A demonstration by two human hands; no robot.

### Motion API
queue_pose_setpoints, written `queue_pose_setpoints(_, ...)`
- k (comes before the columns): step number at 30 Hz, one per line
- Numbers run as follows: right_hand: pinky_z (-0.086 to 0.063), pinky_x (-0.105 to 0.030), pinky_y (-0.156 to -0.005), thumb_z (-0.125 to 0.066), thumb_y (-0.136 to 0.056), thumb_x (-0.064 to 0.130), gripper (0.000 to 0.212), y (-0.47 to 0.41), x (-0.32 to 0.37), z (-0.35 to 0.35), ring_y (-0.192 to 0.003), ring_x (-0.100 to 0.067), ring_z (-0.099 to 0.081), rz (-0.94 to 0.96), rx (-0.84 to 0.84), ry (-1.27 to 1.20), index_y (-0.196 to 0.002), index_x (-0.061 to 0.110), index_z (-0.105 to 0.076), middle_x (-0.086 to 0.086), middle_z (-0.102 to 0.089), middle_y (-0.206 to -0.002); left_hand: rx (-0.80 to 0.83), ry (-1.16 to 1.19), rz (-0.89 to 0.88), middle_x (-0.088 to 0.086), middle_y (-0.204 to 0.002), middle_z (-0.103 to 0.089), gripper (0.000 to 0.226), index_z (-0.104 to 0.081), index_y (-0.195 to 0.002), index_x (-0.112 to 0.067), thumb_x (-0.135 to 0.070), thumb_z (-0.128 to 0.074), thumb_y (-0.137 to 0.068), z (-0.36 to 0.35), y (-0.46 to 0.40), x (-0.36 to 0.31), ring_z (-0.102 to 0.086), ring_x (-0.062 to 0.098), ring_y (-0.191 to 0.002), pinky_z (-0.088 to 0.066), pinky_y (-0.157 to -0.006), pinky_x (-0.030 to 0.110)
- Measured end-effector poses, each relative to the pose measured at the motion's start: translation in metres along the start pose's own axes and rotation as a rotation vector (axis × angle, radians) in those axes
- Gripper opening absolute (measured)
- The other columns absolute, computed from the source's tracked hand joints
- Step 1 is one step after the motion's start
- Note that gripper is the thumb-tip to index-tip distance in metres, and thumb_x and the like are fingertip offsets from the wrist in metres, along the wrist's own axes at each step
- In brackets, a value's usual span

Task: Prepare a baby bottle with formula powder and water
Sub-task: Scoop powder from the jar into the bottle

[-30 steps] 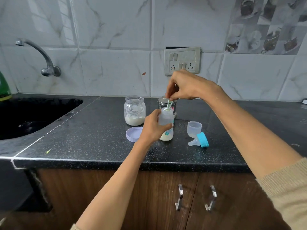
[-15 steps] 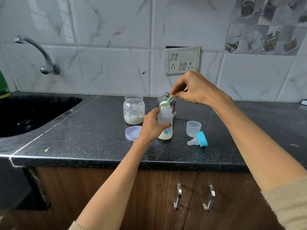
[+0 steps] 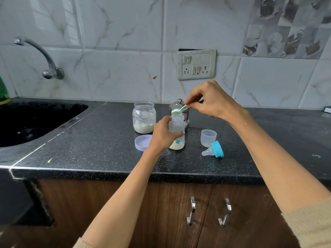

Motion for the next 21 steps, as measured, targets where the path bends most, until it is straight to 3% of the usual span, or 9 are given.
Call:
queue_pose_setpoints(9,-0.043,-0.001,-0.066,-0.071,-0.08,0.005,0.015,0.002,-0.004,-0.001,-0.071,0.001,-0.06,-0.002,-0.025,-0.009,-0.093,0.011,-0.076,-0.001,-0.074,-0.089,-0.008,0.006,-0.002,0.005,-0.109,-0.063,0.052,-0.055,-0.115,-0.006,-0.02,-0.079,-0.07,0.0,0.0,-0.001,-0.059,0.022,-0.097,-0.05,-0.084,0.035)
queue_pose_setpoints(16,-0.043,-0.003,-0.068,-0.071,-0.079,0.004,0.015,0.001,-0.003,-0.004,-0.075,-0.004,-0.062,-0.011,-0.007,-0.019,-0.092,0.011,-0.076,0.001,-0.072,-0.087,-0.017,0.011,0.004,0.006,-0.109,-0.062,0.054,-0.054,-0.117,-0.005,-0.02,-0.079,-0.071,0.0,0.001,0.001,-0.058,0.022,-0.098,-0.048,-0.083,0.032)
queue_pose_setpoints(21,-0.046,-0.009,-0.072,-0.073,-0.078,0.007,0.014,-0.005,-0.014,0.007,-0.072,0.001,-0.061,-0.093,-0.023,-0.057,-0.091,0.013,-0.076,0.008,-0.067,-0.075,0.012,0.037,0.027,0.008,-0.121,-0.061,0.064,-0.051,-0.125,-0.006,-0.021,-0.08,-0.07,-0.002,0.001,0.002,-0.057,0.024,-0.109,-0.048,-0.093,0.036)
Point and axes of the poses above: each hand's wrist, its own y-axis away from the middle knuckle, its own z-axis out of the back of the hand, x = y × z, the point moved 6 cm from there along -y, towards the middle knuckle
